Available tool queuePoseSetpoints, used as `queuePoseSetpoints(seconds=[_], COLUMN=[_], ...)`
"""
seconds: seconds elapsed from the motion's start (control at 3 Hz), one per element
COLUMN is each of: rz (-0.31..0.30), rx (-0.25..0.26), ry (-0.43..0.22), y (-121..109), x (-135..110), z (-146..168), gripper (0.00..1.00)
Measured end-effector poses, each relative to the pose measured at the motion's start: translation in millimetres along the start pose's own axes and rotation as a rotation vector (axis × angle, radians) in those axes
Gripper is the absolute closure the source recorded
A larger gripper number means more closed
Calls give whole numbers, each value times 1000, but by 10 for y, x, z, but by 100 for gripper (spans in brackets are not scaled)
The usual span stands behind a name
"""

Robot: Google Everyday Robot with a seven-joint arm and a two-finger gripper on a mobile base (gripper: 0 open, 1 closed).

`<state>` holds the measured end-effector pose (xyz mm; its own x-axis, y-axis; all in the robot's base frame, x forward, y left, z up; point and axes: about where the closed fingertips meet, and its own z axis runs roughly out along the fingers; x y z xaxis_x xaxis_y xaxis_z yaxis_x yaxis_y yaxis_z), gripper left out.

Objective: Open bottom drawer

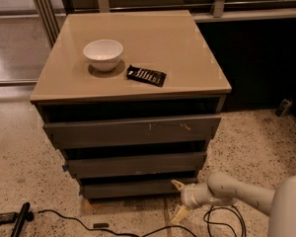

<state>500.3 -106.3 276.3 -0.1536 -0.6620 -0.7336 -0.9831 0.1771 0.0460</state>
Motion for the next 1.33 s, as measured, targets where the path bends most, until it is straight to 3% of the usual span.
queuePoseSetpoints(seconds=[0.33,0.67,1.0,1.33], rz=[-37,-96,-110,-107], rx=[14,95,199,191], ry=[-24,-24,8,2], y=[83,-26,-347,-403], x=[107,145,161,188], z=[172,258,216,266], gripper=[0,0,0,0])
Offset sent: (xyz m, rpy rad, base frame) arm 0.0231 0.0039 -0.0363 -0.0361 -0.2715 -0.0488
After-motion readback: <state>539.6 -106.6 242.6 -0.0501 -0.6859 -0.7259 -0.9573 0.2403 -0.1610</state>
